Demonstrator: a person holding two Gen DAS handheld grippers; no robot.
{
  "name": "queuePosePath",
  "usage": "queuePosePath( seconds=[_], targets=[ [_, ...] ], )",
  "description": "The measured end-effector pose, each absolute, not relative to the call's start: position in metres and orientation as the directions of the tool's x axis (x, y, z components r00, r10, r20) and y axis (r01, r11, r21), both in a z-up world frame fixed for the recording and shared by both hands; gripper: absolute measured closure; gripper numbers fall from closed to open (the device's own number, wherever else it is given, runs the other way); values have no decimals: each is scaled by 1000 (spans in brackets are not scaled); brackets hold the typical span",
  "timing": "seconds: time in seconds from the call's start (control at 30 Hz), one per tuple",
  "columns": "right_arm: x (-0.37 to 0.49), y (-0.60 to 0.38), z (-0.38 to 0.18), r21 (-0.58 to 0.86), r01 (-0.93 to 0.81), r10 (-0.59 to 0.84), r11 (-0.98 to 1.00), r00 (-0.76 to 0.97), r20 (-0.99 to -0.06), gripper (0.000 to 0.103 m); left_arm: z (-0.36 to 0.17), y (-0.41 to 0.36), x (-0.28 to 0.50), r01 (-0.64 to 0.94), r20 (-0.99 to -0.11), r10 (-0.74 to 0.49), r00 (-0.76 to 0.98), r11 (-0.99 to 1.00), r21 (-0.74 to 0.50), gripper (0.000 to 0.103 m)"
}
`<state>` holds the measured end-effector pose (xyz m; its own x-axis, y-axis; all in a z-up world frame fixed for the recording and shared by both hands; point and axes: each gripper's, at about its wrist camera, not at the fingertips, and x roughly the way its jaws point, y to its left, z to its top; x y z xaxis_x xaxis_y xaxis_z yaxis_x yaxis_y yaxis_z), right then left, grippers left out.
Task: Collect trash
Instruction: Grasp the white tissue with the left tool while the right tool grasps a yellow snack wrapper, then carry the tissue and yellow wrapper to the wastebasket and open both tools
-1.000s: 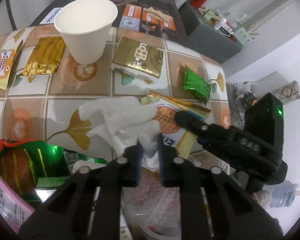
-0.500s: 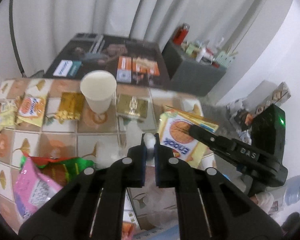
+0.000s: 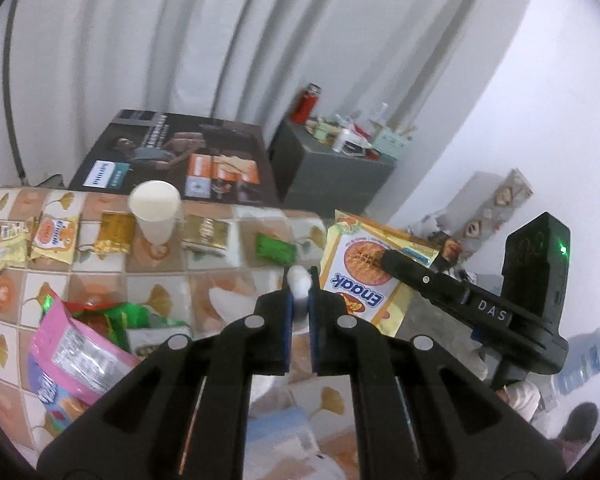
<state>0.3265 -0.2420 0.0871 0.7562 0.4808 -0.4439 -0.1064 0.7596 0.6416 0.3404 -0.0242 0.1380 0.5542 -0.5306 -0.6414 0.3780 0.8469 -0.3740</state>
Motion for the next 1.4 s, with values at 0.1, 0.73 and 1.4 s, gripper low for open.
queuePosePath(
  seconds=[0.1, 0.73, 1.4],
  targets=[
    [306, -255, 92, 620, -91, 449, 780, 771, -452, 97, 144, -44, 328, 408, -643, -552, 531, 832, -376, 98],
    [201, -350, 94, 457, 64, 210, 887, 825, -524, 97, 135, -207, 247, 613, -639, -700, 319, 667, -424, 98],
    [103, -522, -52, 331, 475, -50, 815, 627, -777, 97, -35, -416, 193, 624, -784, -617, -70, 586, -517, 98]
  ],
)
